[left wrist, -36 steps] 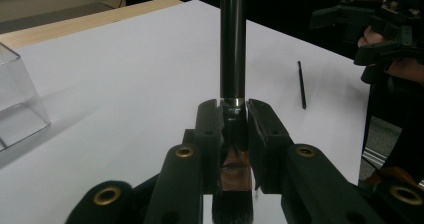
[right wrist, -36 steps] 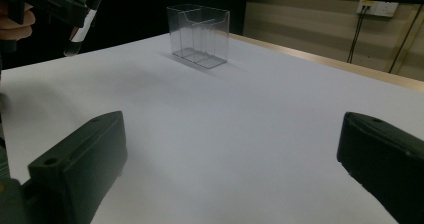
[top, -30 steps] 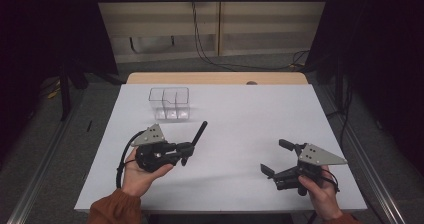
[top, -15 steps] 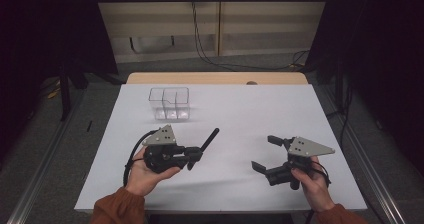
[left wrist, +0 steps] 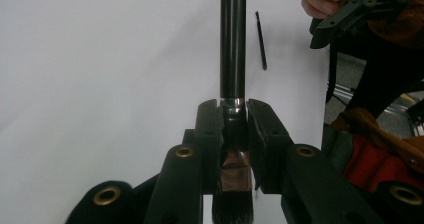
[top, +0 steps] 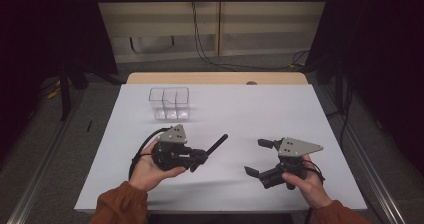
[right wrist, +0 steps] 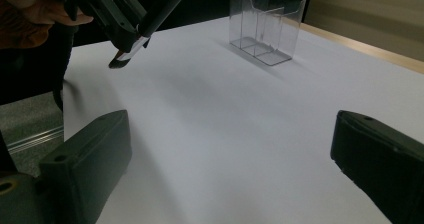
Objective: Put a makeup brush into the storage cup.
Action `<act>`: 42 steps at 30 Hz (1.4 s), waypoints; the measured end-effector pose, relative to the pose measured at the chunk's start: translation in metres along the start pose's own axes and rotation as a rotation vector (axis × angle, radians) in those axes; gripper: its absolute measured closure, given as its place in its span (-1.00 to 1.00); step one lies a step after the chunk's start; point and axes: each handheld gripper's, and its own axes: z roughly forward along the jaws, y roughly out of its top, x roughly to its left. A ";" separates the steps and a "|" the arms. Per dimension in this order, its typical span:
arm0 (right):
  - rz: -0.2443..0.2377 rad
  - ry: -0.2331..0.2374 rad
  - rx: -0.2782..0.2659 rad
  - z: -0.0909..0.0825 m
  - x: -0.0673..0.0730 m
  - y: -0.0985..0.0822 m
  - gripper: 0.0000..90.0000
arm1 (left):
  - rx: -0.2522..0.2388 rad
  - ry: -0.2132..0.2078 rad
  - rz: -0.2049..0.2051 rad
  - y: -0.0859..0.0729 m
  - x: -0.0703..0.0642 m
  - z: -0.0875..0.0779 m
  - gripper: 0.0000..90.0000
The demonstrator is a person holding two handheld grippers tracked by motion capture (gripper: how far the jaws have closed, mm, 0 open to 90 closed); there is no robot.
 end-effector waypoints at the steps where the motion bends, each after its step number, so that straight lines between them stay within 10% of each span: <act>1: 0.001 0.006 0.009 0.001 0.000 0.001 -0.94 | 0.014 0.005 0.005 0.000 0.001 0.001 0.70; 16: -0.044 0.123 0.295 0.016 -0.007 0.021 -0.92 | 0.138 0.004 0.044 0.010 0.005 -0.001 0.70; 23: -0.049 0.229 0.385 0.026 -0.009 0.029 -0.91 | 0.211 -0.004 0.071 0.012 0.005 0.002 0.70; 42: -0.136 0.316 0.580 0.049 -0.009 0.050 -0.87 | 0.359 -0.034 0.123 0.020 -0.005 0.023 0.70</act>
